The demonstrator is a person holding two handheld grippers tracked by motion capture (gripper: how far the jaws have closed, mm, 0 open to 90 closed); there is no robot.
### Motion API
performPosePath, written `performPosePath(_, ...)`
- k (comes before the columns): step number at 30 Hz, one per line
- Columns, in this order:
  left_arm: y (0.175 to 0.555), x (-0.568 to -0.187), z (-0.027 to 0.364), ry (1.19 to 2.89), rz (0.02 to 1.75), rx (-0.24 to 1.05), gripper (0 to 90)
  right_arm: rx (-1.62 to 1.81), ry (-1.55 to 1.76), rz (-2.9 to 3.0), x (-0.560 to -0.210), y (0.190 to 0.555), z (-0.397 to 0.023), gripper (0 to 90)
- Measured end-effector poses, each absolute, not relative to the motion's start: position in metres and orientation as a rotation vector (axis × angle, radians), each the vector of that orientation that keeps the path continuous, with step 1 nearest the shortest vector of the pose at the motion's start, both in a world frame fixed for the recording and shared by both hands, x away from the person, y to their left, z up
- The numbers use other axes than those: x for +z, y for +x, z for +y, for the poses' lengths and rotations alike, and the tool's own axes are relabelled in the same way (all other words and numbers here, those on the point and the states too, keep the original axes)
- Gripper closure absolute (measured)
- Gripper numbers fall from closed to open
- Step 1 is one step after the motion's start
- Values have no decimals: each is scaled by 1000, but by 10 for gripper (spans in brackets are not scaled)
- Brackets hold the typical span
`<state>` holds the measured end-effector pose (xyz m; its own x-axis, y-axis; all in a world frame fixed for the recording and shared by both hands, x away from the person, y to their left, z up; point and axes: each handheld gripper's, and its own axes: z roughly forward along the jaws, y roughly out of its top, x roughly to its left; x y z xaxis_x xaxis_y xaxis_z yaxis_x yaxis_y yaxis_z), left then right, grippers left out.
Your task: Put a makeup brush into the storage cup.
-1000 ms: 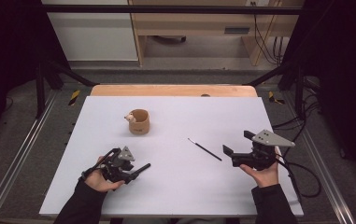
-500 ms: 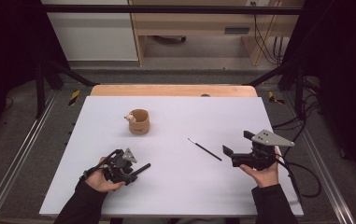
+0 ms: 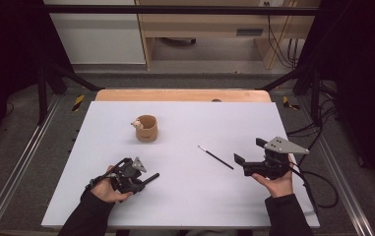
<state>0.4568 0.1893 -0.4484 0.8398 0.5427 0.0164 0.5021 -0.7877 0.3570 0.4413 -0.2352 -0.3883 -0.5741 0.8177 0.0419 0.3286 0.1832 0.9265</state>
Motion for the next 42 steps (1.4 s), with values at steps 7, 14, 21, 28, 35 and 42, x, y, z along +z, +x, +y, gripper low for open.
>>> performPosePath(7, 457, -448, 186, 2700, 783, 159, 782, 1377, 1074, 2000, -388, 441, -235, 44)
performPosePath(14, 457, -447, 186, 2707, 771, 163, 786, 1376, 1070, 2006, -388, 441, -235, 44)
performPosePath(21, 456, -445, 187, 2691, 749, 199, 788, 1375, 1071, 2009, -388, 441, -234, 44)
performPosePath(28, 451, -432, 194, 2603, 724, 191, 789, 1374, 1063, 2013, -387, 440, -233, 45)
performPosePath(35, 445, -419, 194, 2550, 690, 192, 789, 1374, 1053, 2018, -386, 439, -232, 45)
performPosePath(42, 438, -409, 190, 2501, 644, 190, 789, 1363, 1029, 2034, -383, 437, -227, 45)
